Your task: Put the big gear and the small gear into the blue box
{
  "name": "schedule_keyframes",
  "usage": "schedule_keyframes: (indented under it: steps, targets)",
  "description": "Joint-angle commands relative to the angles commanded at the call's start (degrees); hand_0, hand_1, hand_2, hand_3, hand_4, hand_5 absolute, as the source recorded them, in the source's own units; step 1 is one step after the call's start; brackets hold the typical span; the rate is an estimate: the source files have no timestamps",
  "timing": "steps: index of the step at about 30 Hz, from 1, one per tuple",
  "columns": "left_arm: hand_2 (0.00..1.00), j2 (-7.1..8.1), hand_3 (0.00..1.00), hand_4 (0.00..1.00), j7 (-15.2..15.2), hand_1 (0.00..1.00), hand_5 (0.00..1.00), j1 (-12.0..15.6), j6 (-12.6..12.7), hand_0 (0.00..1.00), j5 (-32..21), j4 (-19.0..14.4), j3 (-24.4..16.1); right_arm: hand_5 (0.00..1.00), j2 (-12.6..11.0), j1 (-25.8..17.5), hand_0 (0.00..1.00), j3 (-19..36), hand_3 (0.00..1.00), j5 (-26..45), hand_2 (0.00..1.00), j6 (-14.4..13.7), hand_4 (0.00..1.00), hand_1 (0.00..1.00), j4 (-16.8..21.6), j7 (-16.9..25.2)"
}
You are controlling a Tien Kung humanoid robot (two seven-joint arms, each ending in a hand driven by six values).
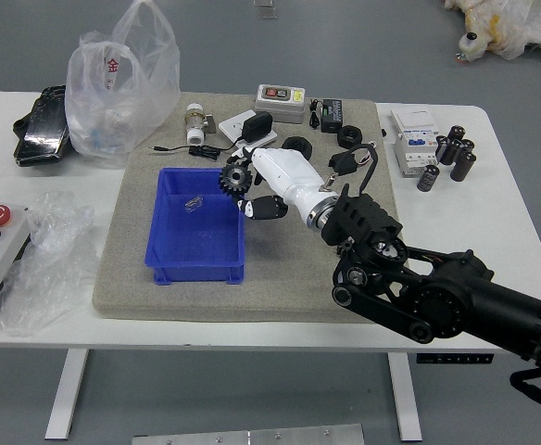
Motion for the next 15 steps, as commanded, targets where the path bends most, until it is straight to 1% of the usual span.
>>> schedule_keyframes:
  steps: [2,5,6,10,11,15]
  targets:
    - [0.605,0.03,0.685,0.666,0.1,0.629,0.354,-0.1,0.0,0.653,0.1,0.0,-0.1,0.002,0.6,0.7,0.390,-0.8,0.610,0.5,0.474,0.5,0.471,0.535,-0.3,0.4]
    - [0.605,0.09,0.685,0.666,0.0,0.629,0.354,-0.2,-0.1,0.653,0.2,0.0,-0.1,0.002,1.4,2.0,0.390,-2.1,0.610,0.4,0.474,3.3,0.471,0.535,-1.3,0.2]
    - [0.605,0.10,0.685,0.666,0.1,0.629,0.354,-0.2,-0.1,0.653,0.2,0.0,-0.1,0.035,1.5,2.3,0.645,-2.3,0.813,0.3,0.793,3.9,0.591,0.754,-1.5,0.2]
    - [0.605,0.17,0.685,0.666,0.3,0.629,0.354,-0.3,-0.1,0.653,0.6,-0.1,-0.5,0.035,2.3,2.9,0.645,-3.1,0.813,-0.9,0.793,6.4,0.591,0.754,-2.4,-0.4]
    - [0.604,0.18,0.684,0.666,0.3,0.629,0.354,-0.3,-0.1,0.653,0.7,-0.1,-0.5,0.074,2.4,3.0,0.740,-3.2,0.874,-1.0,0.849,6.9,0.644,0.827,-2.6,-0.5]
    - [0.604,0.19,0.684,0.666,0.4,0.629,0.354,-0.4,-0.2,0.653,0.9,-0.1,-0.6,0.074,2.6,3.1,0.740,-3.6,0.874,-1.2,0.849,7.8,0.644,0.827,-3.0,-0.7]
